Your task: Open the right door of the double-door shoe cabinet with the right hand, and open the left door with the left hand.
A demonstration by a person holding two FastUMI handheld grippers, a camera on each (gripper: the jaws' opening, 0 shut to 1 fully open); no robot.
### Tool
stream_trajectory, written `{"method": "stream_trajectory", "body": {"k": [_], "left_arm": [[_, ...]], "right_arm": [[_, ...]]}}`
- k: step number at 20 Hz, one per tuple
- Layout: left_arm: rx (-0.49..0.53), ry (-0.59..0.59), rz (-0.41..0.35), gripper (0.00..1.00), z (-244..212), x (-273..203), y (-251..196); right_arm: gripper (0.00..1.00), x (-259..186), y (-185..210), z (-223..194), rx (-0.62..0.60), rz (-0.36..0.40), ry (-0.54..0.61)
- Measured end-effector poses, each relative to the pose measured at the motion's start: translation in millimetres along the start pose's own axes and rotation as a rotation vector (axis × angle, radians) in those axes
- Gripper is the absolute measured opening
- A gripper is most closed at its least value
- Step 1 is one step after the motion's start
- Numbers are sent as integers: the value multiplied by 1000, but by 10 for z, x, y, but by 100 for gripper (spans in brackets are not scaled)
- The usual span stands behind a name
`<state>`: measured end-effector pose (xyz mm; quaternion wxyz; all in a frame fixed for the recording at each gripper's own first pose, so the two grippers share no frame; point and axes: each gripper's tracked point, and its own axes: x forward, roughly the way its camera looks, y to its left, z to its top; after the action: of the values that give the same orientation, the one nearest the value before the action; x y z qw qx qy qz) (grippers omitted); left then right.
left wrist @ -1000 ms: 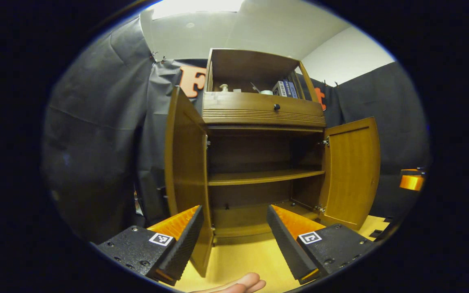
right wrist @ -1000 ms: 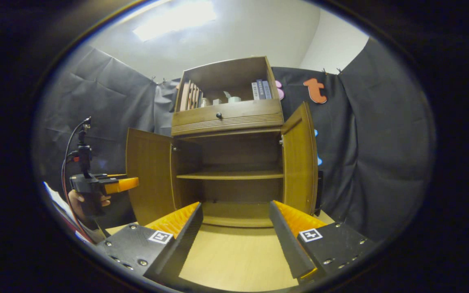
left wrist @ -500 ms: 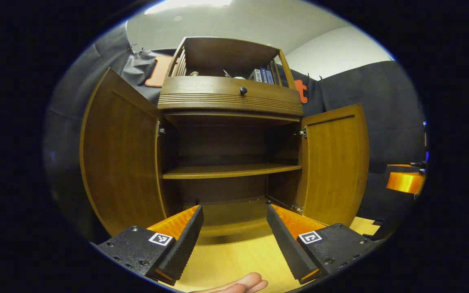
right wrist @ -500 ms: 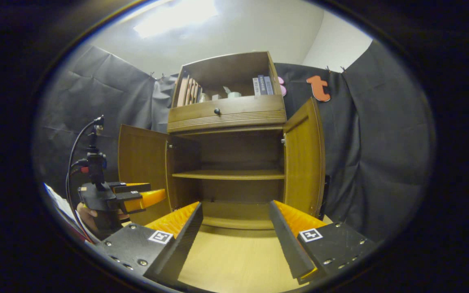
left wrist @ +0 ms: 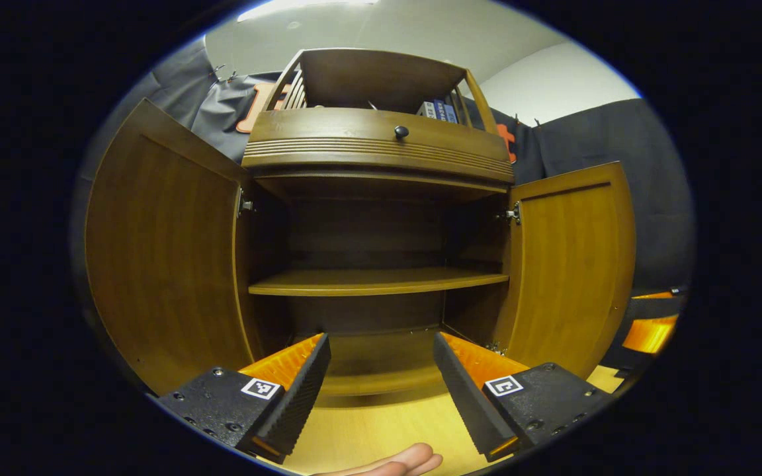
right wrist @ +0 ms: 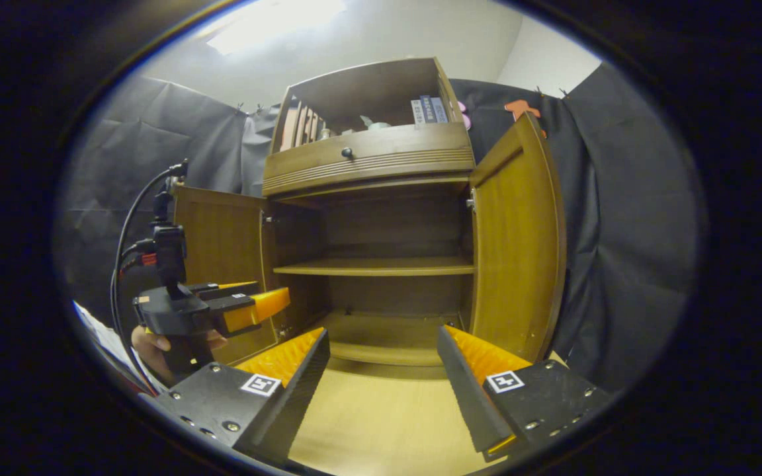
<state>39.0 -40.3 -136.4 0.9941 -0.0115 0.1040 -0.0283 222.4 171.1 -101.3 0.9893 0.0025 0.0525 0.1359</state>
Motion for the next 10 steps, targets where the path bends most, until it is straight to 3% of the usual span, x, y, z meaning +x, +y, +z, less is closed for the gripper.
{"method": "stream_trajectory", "body": {"k": [10], "left_arm": [[54, 79, 63, 96, -367, 477, 123]], "right_arm": [[95, 767, 160, 51, -39, -15, -38]]}}
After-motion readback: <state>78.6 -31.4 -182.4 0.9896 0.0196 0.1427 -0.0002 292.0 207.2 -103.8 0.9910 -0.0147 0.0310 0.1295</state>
